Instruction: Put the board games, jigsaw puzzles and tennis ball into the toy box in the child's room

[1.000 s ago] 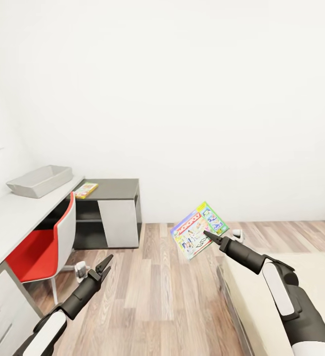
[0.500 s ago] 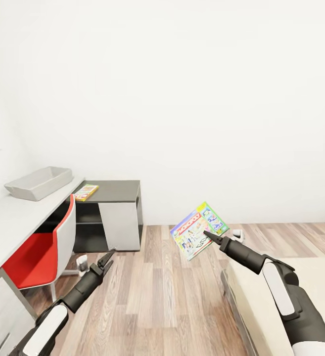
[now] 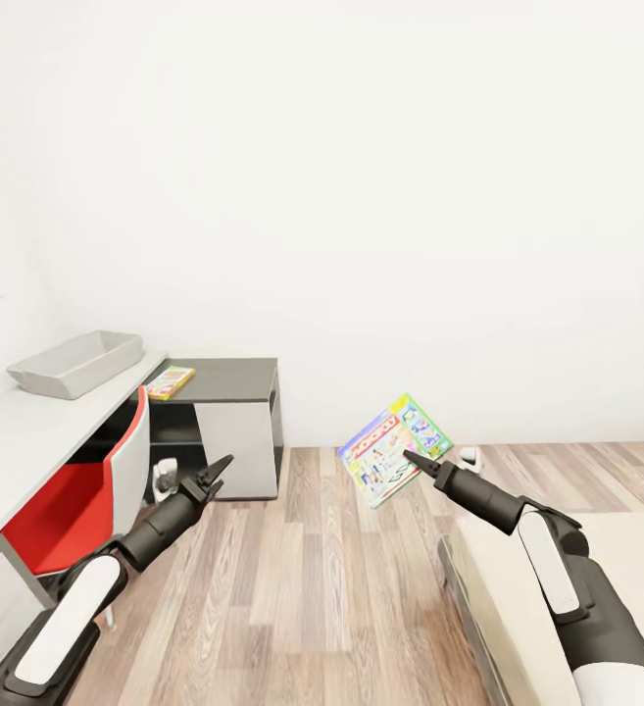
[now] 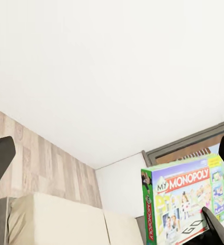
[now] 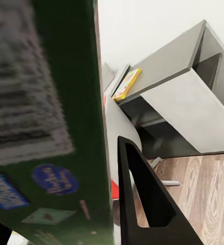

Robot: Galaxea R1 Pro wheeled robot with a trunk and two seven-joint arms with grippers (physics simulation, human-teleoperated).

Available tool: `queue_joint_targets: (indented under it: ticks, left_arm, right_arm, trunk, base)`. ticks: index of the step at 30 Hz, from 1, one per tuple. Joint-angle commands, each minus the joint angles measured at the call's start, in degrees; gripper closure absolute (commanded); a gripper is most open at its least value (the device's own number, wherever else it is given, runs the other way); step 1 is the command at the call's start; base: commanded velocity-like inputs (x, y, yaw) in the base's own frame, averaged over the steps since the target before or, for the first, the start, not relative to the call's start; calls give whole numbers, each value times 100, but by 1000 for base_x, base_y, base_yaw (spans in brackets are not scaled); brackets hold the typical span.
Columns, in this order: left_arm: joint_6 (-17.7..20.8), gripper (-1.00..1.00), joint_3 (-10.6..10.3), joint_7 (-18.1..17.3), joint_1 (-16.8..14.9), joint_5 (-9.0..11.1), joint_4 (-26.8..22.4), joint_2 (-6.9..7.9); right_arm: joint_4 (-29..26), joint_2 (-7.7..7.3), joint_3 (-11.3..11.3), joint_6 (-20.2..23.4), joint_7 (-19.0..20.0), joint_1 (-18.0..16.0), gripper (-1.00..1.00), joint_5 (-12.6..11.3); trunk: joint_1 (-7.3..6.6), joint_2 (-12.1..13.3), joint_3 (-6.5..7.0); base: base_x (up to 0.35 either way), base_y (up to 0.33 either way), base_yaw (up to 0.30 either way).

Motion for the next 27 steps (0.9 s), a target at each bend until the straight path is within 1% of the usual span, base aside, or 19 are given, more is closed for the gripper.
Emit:
queue_joint_targets:
  ticks: [1, 27]
  left_arm:
    - [23, -100, -4, 0, -5, 48, -1, 4]
    - [23, -100, -4, 0, -5, 48, -1, 4]
  right_arm:
    - [-1, 1, -6, 37, 8, -6, 100, -22]
    - [-1, 1, -6, 37, 8, -6, 100, -22]
  trunk:
    - [4, -13, -13]
    - [4, -13, -13]
  base:
    - [57, 0, 0]
    - [57, 0, 0]
